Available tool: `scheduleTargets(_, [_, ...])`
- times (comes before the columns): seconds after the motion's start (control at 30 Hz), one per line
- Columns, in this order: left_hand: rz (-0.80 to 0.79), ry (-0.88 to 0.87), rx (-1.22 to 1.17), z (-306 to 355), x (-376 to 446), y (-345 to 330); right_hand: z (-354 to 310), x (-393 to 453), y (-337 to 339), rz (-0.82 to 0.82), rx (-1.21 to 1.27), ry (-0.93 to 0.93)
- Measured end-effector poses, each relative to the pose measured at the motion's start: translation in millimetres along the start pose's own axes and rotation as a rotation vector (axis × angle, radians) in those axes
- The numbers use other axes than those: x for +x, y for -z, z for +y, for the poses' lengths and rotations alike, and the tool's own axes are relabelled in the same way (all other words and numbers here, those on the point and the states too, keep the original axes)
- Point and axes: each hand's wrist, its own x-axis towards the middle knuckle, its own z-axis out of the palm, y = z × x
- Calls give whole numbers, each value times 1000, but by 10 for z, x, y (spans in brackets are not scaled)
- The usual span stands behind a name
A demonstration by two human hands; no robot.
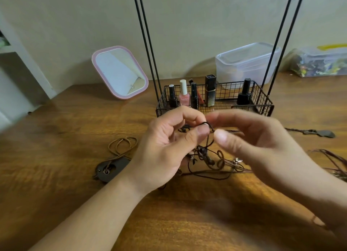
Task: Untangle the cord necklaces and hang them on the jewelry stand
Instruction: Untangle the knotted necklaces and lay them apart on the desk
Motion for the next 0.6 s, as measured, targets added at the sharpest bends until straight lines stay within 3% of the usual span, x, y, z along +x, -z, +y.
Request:
scheduleTargets(0.13, [-18, 46, -6, -34, 10, -3, 40, 23, -19, 44, 63, -41])
scheduleTargets(0.3, [-14, 5, 5, -17, 22, -26, 55, 54, 32, -124, 642, -153])
scheduleTargets(0.37, [4, -8, 42, -15, 23, -22, 75, 60, 48, -174, 744, -150])
scheduleTargets(0.6, [-106, 88, 239, -20, -14, -15, 29, 139, 323, 20, 833, 60])
